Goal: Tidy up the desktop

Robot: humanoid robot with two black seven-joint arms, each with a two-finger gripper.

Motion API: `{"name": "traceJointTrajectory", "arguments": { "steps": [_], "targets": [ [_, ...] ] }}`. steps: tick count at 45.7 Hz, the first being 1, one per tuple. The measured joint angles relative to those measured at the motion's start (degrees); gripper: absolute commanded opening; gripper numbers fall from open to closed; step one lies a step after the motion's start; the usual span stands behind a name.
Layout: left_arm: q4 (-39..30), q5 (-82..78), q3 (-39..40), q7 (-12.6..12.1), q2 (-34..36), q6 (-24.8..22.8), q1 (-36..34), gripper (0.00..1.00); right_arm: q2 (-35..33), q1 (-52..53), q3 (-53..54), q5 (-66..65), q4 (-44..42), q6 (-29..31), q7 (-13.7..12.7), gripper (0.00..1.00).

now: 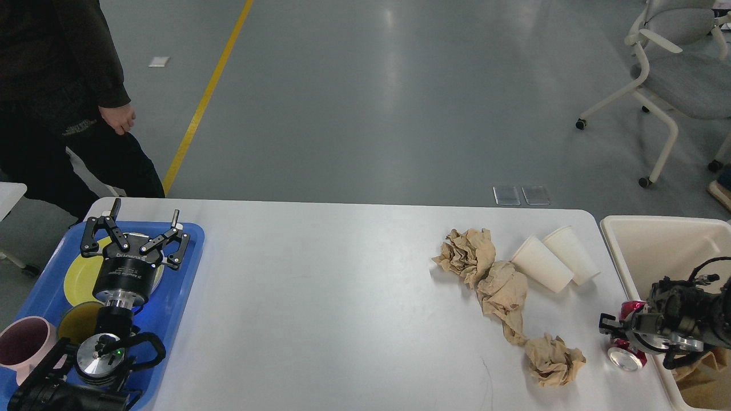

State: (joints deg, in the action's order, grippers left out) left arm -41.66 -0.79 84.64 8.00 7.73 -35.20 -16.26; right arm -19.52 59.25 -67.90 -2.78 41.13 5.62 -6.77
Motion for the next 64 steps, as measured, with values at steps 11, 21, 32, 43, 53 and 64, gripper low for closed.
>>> {"name": "traceJointTrajectory", "arguments": {
  "steps": [11,21,32,43,53,64],
  "targets": [
    [0.0,0.0,0.0,0.0,0.0,0.0,0.0,0.96,0.0,0.0,0.7,0.2,0.0,0.0,-0.2,0.00],
    [0.0,0.0,0.0,0.0,0.0,0.0,0.0,0.96,-0.2,0.9,3.9,1.6,0.8,0.5,-0.5,0.00],
    [0.0,0.0,0.0,0.0,0.0,0.0,0.0,0.96,-2.5,3.7,5.1,3.6,3.5,1.9,-0.9,0.00],
    [0.0,0.0,0.0,0.0,0.0,0.0,0.0,0.96,-5.8,9.2,5.1,4.2,9.0,2.5,-2.1,0.00],
    [0.0,0.0,0.0,0.0,0.0,0.0,0.0,0.96,-8.3,20.3,4.2,4.4,16.3,12.8,-7.8,0.00],
    [0.0,0.0,0.0,0.0,0.0,0.0,0.0,0.96,-9.6,43.5,-3.8,6.4,32.4,21.8,-8.7,0.00]
  ]
}}
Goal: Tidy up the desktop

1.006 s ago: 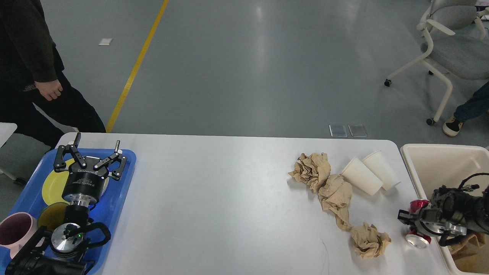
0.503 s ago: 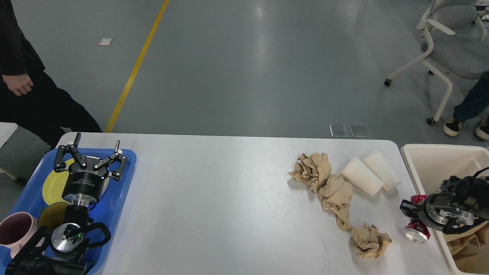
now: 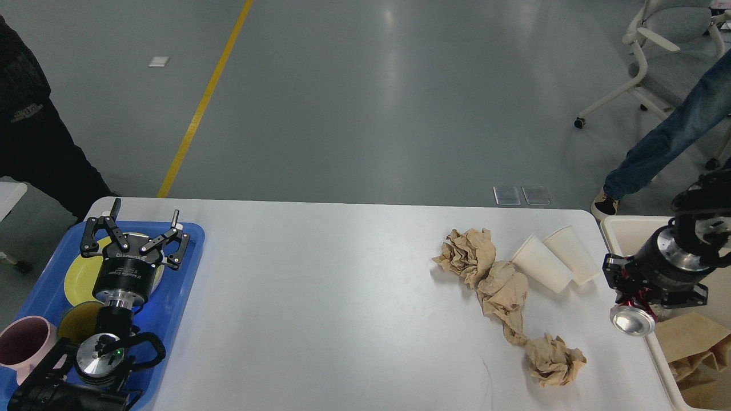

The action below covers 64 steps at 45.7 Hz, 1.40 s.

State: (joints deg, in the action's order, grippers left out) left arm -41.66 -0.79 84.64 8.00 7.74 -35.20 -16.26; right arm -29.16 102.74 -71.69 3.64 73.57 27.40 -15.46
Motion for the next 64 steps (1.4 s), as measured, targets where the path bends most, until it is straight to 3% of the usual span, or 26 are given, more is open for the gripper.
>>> {"name": "traceJointTrajectory", "arguments": {
  "steps": [11,18,34,44,53,59,64],
  "targets": [
    [0.0,0.0,0.0,0.0,0.0,0.0,0.0,0.96,7.1,23.3,-7.8,6.3,16.8,4.9,0.1,0.00],
    [0.0,0.0,0.0,0.0,0.0,0.0,0.0,0.96,8.0,33.0,-9.2,9.8,21.5,10.0,0.1,0.00],
    [0.0,0.0,0.0,0.0,0.0,0.0,0.0,0.96,0.3,33.4,-15.5,10.1,19.4,7.4,0.1,0.00],
    [0.0,0.0,0.0,0.0,0.0,0.0,0.0,0.96,-9.5,24.9,-18.3,6.6,7.1,4.9,0.1,0.00],
    [0.0,0.0,0.0,0.0,0.0,0.0,0.0,0.96,-16.0,5.6,-9.1,5.3,-8.1,-0.4,0.1,0.00],
    [0.0,0.0,0.0,0.0,0.0,0.0,0.0,0.96,-16.4,-10.8,-1.9,5.2,-18.5,-5.6,0.1,0.00],
    [0.0,0.0,0.0,0.0,0.0,0.0,0.0,0.96,-12.5,-23.7,3.1,5.3,-29.3,-8.0,0.3,0.00]
  ]
}}
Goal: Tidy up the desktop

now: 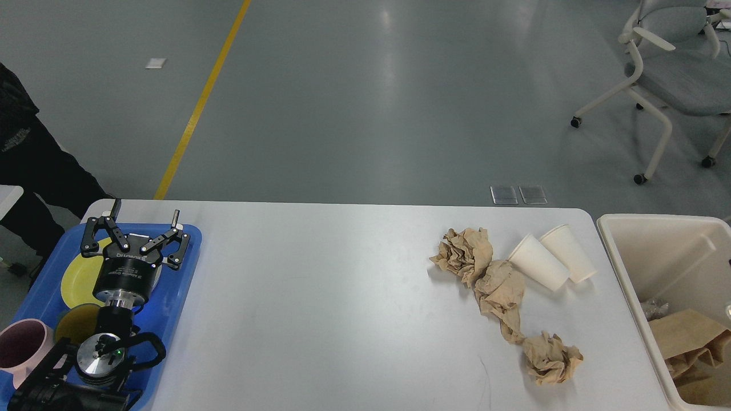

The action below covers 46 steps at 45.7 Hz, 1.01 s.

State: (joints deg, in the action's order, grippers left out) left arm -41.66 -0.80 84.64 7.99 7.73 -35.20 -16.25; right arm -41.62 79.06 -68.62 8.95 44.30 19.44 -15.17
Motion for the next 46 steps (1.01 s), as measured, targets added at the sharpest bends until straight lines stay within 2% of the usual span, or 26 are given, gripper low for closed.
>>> {"name": "traceJointTrajectory", "arguments": {
  "steps": [3,13,17,23,24,25,28,29,46],
  "targets": [
    [0.0,0.0,0.0,0.0,0.0,0.0,0.0,0.96,4.7,-12.7,5.4,0.4,-11.2,-1.9,0.1,0.00],
    [0.0,0.0,0.0,0.0,0.0,-0.1,0.0,0.96,16.7,-38.1,12.6,0.7,-39.5,-5.7,0.1,0.00],
    [0.0,0.0,0.0,0.0,0.0,-0.1,0.0,0.96,19.6,-42.8,13.0,0.7,-43.7,-9.3,0.0,0.00],
    [0.0,0.0,0.0,0.0,0.0,-0.1,0.0,0.96,21.4,-45.5,13.2,0.7,-44.9,-13.5,0.1,0.00],
    [0.0,0.0,0.0,0.0,0.0,-0.1,0.0,0.96,21.6,-45.7,13.2,0.7,-44.9,-13.9,0.0,0.07],
    [0.0,0.0,0.0,0.0,0.0,-0.1,0.0,0.96,21.7,-46.0,13.2,0.7,-44.9,-14.3,0.0,0.24],
    [0.0,0.0,0.0,0.0,0.0,-0.1,0.0,0.96,21.8,-46.5,13.1,0.7,-45.0,-15.5,0.1,0.86],
    [0.0,0.0,0.0,0.0,0.0,-0.1,0.0,0.96,21.9,-46.6,13.0,0.7,-45.0,-15.8,0.1,1.00],
    [0.0,0.0,0.0,0.0,0.0,0.0,0.0,0.96,22.4,-47.4,13.0,0.6,-45.0,-19.1,0.1,1.00]
  ]
}}
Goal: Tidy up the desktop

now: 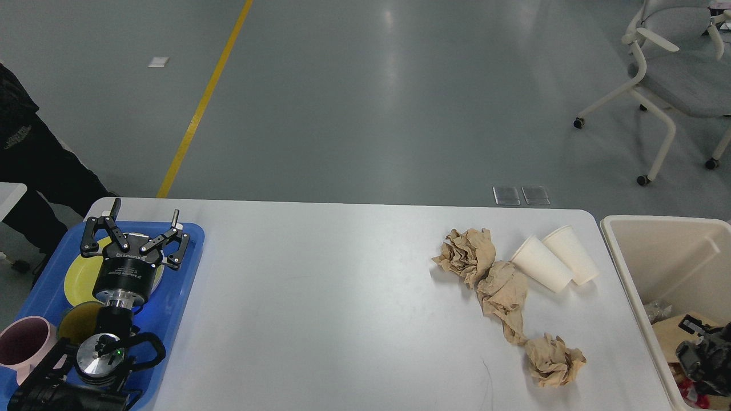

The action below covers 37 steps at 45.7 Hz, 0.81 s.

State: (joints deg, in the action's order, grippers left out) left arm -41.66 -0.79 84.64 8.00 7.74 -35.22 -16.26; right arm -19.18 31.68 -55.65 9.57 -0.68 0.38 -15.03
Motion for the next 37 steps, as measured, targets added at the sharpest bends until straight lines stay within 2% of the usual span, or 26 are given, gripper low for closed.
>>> {"name": "traceJointTrajectory", "arguments": {
  "steps": [11,16,29,33,34,37],
  "targets": [
    [0.0,0.0,0.0,0.0,0.0,0.0,0.0,0.96,-0.5,0.7,0.0,0.2,0.0,1.3,0.0,1.00],
    [0.0,0.0,0.0,0.0,0.0,0.0,0.0,0.96,-1.0,3.1,-0.1,0.2,0.0,5.2,-0.1,1.00],
    [0.0,0.0,0.0,0.0,0.0,0.0,0.0,0.96,-6.0,17.0,-1.8,-2.2,2.3,30.9,-0.4,1.00],
    [0.0,0.0,0.0,0.0,0.0,0.0,0.0,0.96,-6.3,24.0,-2.9,-4.6,5.2,38.3,-0.5,1.00],
    [0.0,0.0,0.0,0.0,0.0,0.0,0.0,0.96,-6.5,29.3,-3.3,-6.4,8.3,42.9,-0.7,1.00],
    [0.0,0.0,0.0,0.0,0.0,0.0,0.0,0.96,-6.6,35.2,-3.5,-8.6,12.7,47.2,-1.4,1.00]
  ]
}}
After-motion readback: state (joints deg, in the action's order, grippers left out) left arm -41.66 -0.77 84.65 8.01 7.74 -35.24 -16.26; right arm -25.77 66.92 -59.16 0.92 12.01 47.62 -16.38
